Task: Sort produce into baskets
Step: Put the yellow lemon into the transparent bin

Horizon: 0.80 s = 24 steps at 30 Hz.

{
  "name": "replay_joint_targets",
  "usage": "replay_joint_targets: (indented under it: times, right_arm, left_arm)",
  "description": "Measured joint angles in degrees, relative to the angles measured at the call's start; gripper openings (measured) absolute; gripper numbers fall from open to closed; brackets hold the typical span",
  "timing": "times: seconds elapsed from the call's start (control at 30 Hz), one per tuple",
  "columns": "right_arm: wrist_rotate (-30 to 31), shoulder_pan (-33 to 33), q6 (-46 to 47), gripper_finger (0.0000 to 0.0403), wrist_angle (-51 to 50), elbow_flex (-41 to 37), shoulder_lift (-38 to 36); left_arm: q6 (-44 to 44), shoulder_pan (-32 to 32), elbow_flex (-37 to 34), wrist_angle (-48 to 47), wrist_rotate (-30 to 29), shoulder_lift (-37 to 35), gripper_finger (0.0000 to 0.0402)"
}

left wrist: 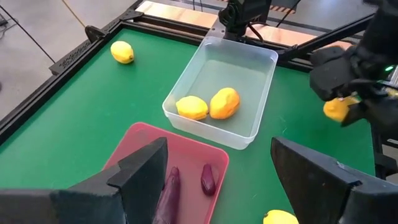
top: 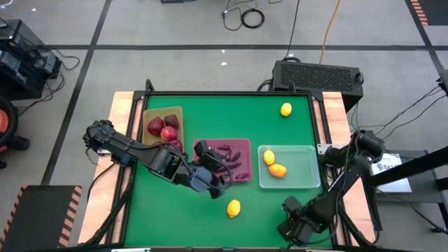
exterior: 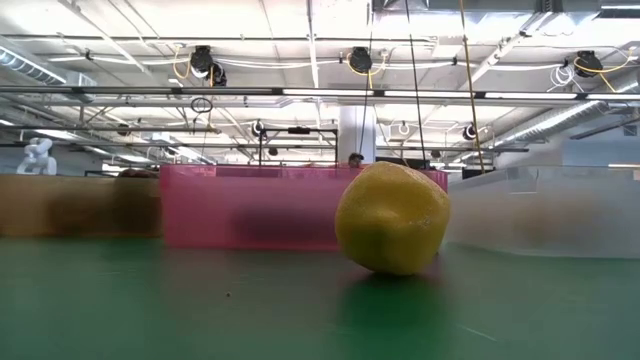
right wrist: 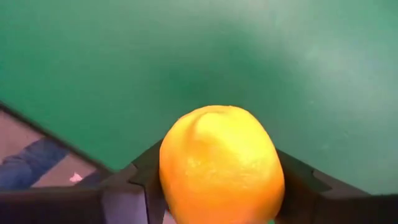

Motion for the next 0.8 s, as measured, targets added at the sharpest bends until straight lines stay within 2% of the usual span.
replay_joint_targets:
  times: [0.17,0.4,0.47,0.6,0.8]
  right_arm:
    - [4.1,-3.1,-7.1,0.021,-15.2,10.0,0.0]
    - [17.5,-7.5,-14.2,0.0208,-38.0,20.1,-0.3]
    - [20.2,-9.0,-15.4,0.0208,-42.4,20.2,-0.8]
    - [23.1,-13.2,-22.3,0.0208,-41.0,17.2,-3.2]
    - [23.4,-20.7,-26.7,0.0208,-41.3,9.6,-7.6]
  left_arm:
    - [2.0,0.0,0.0,1.6,0.0,0.0,0.0292]
    - [7.6,0.3,0.0,7.5,0.0,0.0,0.0292]
    - [8.5,0.4,0.0,8.2,0.0,0.0,0.0292]
    - [8.6,0.8,0.0,8.8,0.3,0.0,0.0292]
    - [8.6,0.9,0.0,9.0,1.6,0.0,0.0292]
